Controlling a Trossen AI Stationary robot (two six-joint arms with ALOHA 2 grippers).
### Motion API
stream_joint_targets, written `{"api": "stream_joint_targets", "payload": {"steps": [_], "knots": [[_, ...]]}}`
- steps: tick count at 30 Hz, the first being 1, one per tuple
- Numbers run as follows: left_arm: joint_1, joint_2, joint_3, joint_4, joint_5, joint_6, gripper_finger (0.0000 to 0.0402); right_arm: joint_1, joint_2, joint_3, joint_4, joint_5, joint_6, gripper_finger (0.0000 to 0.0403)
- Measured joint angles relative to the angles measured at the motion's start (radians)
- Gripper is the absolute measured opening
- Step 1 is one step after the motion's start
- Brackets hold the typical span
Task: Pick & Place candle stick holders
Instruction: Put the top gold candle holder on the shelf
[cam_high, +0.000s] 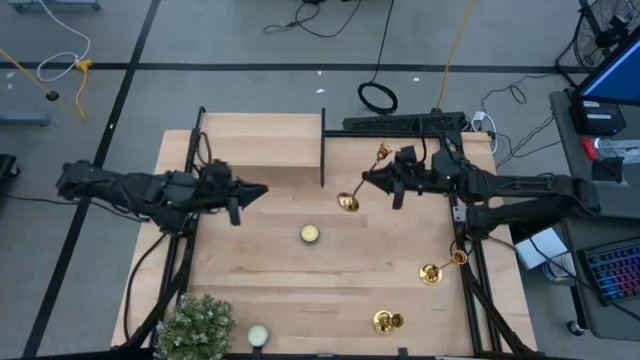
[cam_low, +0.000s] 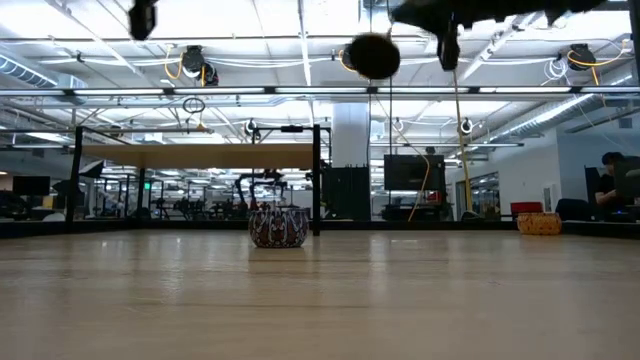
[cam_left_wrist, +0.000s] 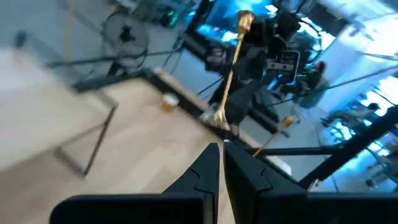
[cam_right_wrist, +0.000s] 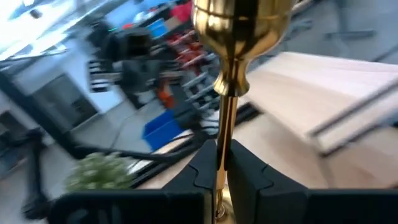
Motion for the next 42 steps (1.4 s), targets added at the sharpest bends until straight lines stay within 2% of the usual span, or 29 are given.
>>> {"api": "stream_joint_targets", "payload": {"steps": [5,8,11,15,20,23,26,32,38,42], "knots": [[0.107,0.144,0.049,0.091,0.23,0.035,0.0042,0.101,0.066,0.105,-0.03,0.023,-0.002,0.0013],[0.145,0.235,0.108,0.09,0.326,0.04,0.0076,0.14,0.095,0.147,-0.039,0.063,-0.002,0.0013],[0.168,0.305,0.186,0.079,0.377,0.068,0.0115,0.166,0.112,0.157,-0.056,0.083,0.013,0.0013],[0.195,0.381,0.3,0.004,0.445,0.122,0.0157,0.18,0.134,0.16,-0.089,0.085,0.065,0.0013],[0.215,0.508,0.429,-0.137,0.6,0.136,0.0186,0.204,0.163,0.16,-0.063,0.08,0.112,0.0014],[0.214,0.585,0.48,-0.168,0.622,0.157,0.0188,0.219,0.179,0.16,-0.035,0.079,0.124,0.0014],[0.217,0.622,0.503,-0.132,0.616,0.168,0.0183,0.233,0.189,0.16,0.009,0.084,0.125,0.0014],[0.237,0.631,0.507,-0.017,0.642,0.159,0.0169,0.239,0.19,0.16,0.0,0.094,0.121,0.0014],[0.245,0.644,0.507,0.005,0.667,0.126,0.0166,0.239,0.19,0.16,-0.002,0.116,0.107,0.0014],[0.245,0.67,0.505,0.028,0.703,0.106,0.0166,0.238,0.191,0.16,-0.009,0.167,0.095,0.0014]]}}
